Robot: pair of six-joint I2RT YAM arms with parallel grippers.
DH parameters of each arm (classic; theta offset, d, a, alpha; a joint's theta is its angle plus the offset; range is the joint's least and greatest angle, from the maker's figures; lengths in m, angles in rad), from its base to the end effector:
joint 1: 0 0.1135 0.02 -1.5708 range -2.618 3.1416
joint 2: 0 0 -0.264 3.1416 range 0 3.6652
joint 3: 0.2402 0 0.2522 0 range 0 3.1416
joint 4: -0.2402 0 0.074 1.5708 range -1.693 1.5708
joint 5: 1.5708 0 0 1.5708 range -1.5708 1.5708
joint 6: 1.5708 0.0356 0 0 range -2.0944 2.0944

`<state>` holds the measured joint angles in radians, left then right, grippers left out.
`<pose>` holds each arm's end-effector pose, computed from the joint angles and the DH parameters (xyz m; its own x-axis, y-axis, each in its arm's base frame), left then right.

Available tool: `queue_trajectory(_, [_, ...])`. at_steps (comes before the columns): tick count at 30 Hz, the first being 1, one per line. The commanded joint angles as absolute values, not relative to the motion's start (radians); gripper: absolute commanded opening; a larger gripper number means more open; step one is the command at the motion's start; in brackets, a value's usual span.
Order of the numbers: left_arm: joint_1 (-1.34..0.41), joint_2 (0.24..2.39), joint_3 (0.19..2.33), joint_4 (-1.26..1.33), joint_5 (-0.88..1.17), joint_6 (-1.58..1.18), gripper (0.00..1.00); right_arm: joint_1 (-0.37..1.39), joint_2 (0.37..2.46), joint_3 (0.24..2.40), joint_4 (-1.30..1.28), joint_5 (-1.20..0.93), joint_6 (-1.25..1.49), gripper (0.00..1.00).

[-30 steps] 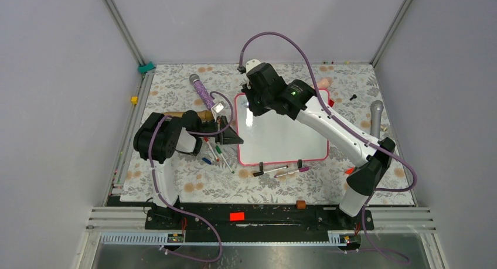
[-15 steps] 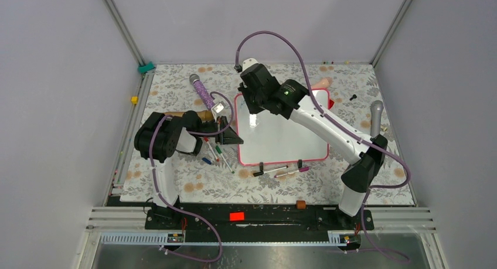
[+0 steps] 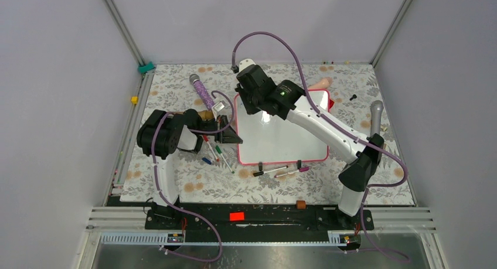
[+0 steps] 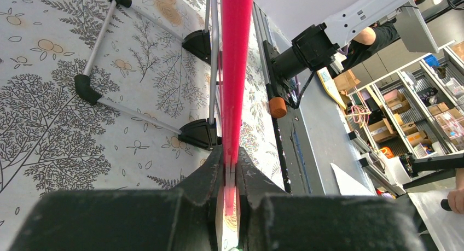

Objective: Write a sentence on the whiteboard

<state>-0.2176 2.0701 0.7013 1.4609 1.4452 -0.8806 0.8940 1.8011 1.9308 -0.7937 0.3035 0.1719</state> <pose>0.3170 -0.1063 0.1245 -0.7075 0.0575 -0.7044 0.7006 -0.0732 -0.7098 0.2591 0.3055 0.3952 -0.4823 -0.3397 -0.8074 -0.5217 0.8518 -0.0468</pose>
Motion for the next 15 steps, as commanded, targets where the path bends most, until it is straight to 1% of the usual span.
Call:
queue_trajectory(1, [-0.214,2.075,0.702,1.472,1.502,-0.902,0.00,0.905,1.810,1.975,-0.770,0.331,0.159,0.00])
queue_trajectory(15, [-0.216,2.042,0.675,1.473,1.481,-0.891,0.00,0.905,1.866,2.011,-0.770,0.344,0.162,0.00])
